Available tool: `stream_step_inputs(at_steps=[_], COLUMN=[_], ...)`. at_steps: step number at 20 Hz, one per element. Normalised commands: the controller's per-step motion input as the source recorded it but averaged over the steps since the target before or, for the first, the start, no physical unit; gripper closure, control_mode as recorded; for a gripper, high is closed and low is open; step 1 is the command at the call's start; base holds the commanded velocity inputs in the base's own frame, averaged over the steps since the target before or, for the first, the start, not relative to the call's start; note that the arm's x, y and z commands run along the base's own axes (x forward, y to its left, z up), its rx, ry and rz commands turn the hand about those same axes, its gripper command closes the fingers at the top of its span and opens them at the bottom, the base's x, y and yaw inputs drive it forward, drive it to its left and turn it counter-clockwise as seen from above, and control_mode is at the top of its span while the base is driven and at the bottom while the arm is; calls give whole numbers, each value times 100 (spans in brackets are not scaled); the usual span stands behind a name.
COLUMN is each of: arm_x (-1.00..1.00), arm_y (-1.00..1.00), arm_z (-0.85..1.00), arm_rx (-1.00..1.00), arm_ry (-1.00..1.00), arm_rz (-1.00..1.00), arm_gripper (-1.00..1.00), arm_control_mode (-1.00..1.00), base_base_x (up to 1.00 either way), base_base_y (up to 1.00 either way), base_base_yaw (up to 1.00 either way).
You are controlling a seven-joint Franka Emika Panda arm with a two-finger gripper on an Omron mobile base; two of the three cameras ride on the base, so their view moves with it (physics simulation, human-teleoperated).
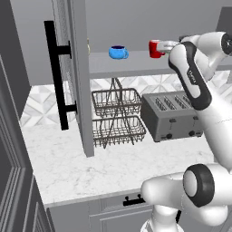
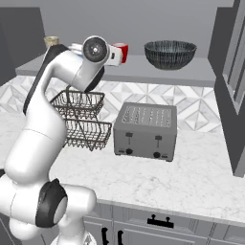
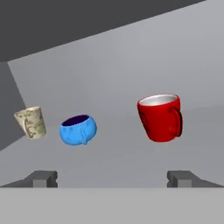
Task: Gather all objects into one cabinet and sort the glasses and bowls to opposite sides.
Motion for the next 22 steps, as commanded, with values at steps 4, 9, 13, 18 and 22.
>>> stream_step_inputs(at_steps=[4,9,13,18,22], arm_x=[0,0,0,14,19], arm_y=[-23,-22,-35,-20,-1], arm_z=[0,-1,-5,-1,-3], arm_rx=[-7,-8,-3,0,0], arm_ry=[-2,-2,0,0,0], arm_rz=[-1,-4,-9,-3,0], arm_gripper=[-100,-100,-100,-100,-100], arm_control_mode=[-100,-100,-100,-100,-100], base_base_x=[0,0,0,0,0], base_base_y=[0,0,0,0,0], base_base_yaw=[0,0,0,0,0])
